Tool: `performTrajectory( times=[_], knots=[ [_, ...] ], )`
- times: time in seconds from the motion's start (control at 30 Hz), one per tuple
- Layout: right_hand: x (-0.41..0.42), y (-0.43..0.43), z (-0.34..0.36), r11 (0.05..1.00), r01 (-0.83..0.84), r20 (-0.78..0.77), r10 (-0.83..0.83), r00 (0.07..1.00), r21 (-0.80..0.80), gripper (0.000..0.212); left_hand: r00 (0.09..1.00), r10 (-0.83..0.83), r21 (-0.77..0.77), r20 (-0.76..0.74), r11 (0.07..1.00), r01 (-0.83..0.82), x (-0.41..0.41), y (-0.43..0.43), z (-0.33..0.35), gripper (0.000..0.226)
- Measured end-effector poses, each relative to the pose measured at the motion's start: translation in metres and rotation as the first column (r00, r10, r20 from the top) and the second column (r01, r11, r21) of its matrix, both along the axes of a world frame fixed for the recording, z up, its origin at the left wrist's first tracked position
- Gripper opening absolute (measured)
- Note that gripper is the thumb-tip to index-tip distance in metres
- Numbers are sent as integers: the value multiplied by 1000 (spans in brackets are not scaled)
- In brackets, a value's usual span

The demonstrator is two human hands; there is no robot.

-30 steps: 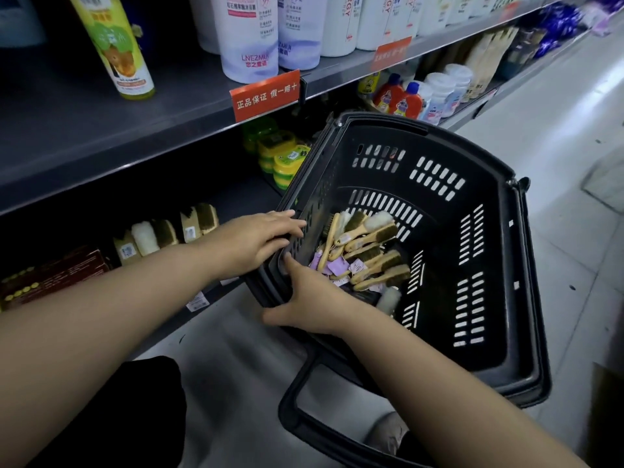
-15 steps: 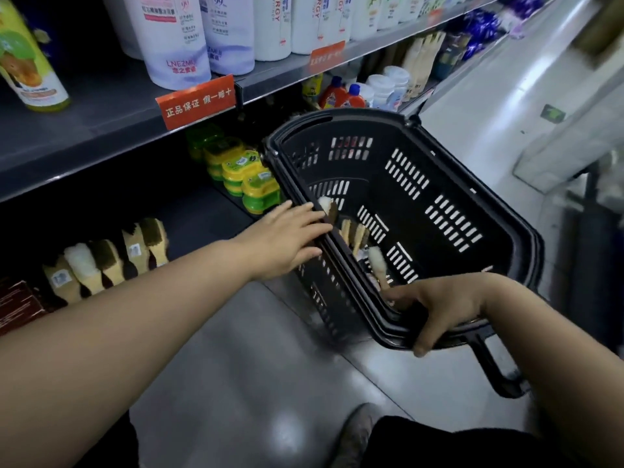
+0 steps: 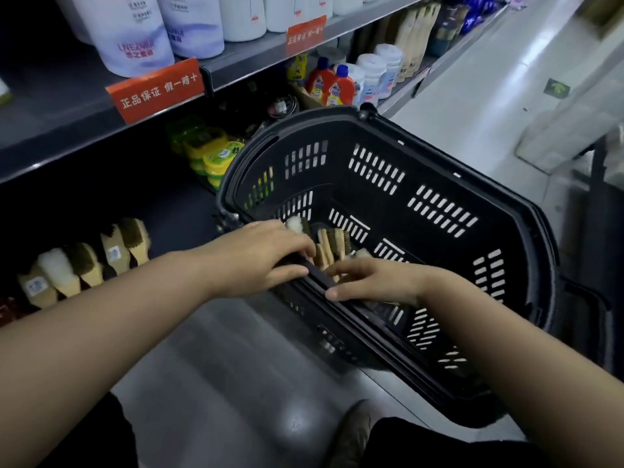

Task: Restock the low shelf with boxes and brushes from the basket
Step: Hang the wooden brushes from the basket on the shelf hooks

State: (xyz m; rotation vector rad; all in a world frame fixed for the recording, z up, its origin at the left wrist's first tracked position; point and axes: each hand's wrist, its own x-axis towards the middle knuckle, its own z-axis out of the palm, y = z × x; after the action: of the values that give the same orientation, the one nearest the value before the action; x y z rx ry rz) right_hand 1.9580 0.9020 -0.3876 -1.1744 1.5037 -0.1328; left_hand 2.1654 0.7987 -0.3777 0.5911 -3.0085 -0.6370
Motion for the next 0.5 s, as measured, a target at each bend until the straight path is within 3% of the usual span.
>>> performTrajectory(
  times=[0.1, 0.17, 0.2, 0.27, 0.33, 0.4, 0.5],
  knots=[
    [-12, 3, -11, 988, -87, 150, 67, 986, 130, 49, 997, -6, 37, 78, 999, 4, -7, 0, 8, 18],
    [-21, -4, -27, 975, -25, 209, -23, 978, 223, 46, 992, 46, 14, 114, 999, -47, -17, -4, 7, 20],
    [-27, -11, -39, 976, 39, 153, -73, 985, 216, 43, 988, 80, 17, 129, 996, -83, -24, -7, 5, 21],
    [-46, -31, -70, 994, 72, -193, -56, 980, 77, 39, 980, 132, 52, 150, 989, -141, -35, -11, -3, 21],
    [-64, -46, -102, 997, -70, -550, 78, 831, 36, 43, 976, 156, 104, 154, 979, -173, -43, -11, -14, 20],
    [-78, -56, -138, 985, -134, -644, 173, 745, 110, 52, 969, 191, 163, 158, 963, -216, -42, -9, -30, 19],
    [-87, -67, -193, 990, -65, -660, 133, 740, 128, 65, 945, 219, 242, 244, 930, -278, -29, -10, -51, 19]
  ],
)
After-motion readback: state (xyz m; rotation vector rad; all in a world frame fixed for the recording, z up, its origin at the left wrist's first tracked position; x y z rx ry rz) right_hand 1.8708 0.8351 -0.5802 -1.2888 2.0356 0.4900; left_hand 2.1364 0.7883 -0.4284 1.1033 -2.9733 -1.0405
